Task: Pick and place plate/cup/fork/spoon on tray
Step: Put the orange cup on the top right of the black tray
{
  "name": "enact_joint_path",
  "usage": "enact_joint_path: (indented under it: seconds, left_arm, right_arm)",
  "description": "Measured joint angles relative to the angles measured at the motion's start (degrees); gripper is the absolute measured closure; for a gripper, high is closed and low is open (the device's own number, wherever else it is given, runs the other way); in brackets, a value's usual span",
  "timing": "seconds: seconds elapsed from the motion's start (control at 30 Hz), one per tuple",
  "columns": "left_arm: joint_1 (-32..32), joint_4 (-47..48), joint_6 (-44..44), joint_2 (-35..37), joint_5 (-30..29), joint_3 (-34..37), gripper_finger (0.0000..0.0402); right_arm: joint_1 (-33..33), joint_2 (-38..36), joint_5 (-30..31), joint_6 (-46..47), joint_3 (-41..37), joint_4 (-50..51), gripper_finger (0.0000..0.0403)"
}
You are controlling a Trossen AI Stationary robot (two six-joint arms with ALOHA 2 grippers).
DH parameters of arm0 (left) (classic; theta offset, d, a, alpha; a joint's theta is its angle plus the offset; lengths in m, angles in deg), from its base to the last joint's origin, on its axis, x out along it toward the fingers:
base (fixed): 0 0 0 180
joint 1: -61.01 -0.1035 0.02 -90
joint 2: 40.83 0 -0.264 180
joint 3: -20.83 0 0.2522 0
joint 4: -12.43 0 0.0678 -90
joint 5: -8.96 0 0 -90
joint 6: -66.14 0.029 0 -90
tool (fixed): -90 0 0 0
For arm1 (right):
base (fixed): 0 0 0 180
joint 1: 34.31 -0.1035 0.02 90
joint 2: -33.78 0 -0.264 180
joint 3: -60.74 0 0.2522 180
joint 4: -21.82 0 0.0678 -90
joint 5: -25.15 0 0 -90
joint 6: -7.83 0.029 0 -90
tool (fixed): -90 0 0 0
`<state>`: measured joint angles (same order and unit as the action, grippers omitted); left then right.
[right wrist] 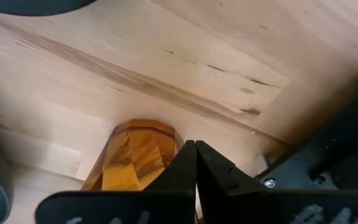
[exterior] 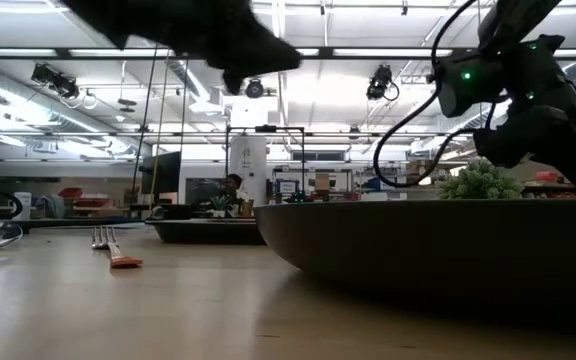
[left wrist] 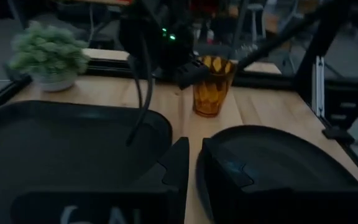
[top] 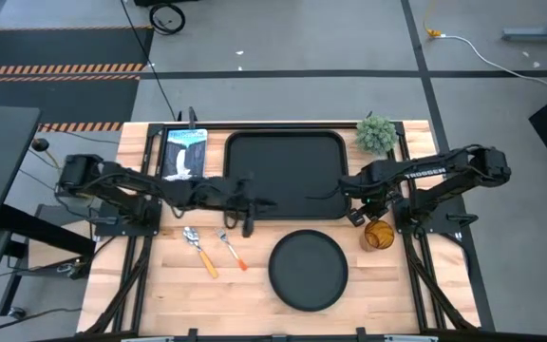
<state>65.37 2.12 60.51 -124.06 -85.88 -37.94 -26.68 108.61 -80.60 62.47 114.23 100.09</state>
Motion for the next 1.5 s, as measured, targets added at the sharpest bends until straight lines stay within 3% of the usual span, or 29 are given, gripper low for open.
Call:
enact_joint_path:
  seconds: [0.47,1.07,1.33,1.5]
  left_arm:
    - [3.59,28.29,4.95,-21.57,8.83,-31.75,0.0274]
    - [3.83,30.92,12.6,-43.36,8.94,-60.62,0.0269]
    - [2.59,32.5,16.56,-49.88,8.94,-69.88,0.0269]
    - [2.18,26.37,20.18,-53.24,8.91,-71.94,0.0269]
  right_arm:
    - [-2.06,-8.08,4.97,3.21,0.0,3.81,0.0396]
    - [-1.84,-21.57,17.09,6.24,0.0,3.56,0.0396]
    - [-1.83,-24.97,18.84,8.61,0.0,3.24,0.0396]
    - [-1.84,-24.87,18.81,8.94,0.01,3.21,0.0396]
